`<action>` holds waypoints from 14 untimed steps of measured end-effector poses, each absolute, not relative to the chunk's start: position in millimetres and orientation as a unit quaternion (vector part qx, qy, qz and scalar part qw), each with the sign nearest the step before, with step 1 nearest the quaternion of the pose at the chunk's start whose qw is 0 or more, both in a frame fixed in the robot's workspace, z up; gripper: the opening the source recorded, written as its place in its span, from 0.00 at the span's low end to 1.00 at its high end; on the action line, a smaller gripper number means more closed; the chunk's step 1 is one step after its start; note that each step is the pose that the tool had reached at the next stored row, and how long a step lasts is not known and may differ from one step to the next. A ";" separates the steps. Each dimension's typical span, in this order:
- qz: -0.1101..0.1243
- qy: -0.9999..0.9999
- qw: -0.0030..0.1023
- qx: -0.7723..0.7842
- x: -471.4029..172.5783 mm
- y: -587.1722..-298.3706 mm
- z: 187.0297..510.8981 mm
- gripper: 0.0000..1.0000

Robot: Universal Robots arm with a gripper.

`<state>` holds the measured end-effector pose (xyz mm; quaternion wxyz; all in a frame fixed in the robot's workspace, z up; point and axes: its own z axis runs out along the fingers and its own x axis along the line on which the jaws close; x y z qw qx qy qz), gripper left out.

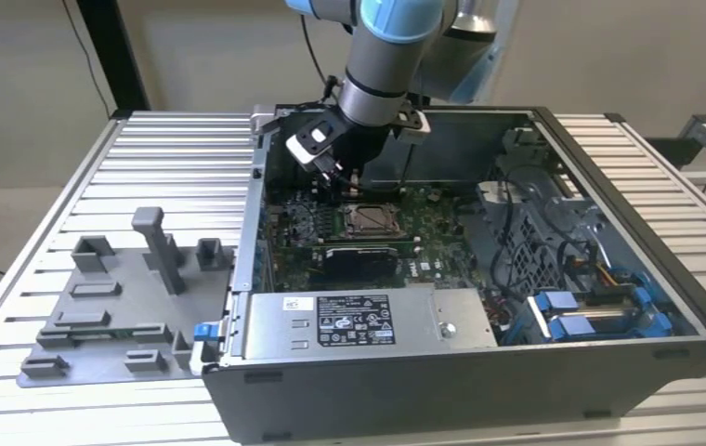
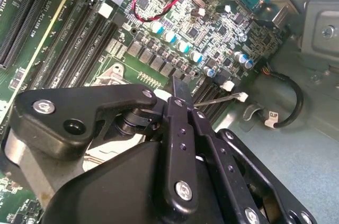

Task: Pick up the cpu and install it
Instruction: 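Install the first cpu locking lever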

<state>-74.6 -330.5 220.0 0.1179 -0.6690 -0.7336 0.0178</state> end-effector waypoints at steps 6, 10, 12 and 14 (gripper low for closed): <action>0.001 -0.734 0.133 -0.666 -75.5 -339.2 224.2 0.00; 0.000 -0.734 0.132 -0.666 -85.8 -345.7 224.7 0.00; -0.005 -0.734 0.134 -0.665 -94.5 -345.7 224.6 0.00; -0.011 -0.735 0.139 -0.664 -98.1 -345.7 224.6 0.00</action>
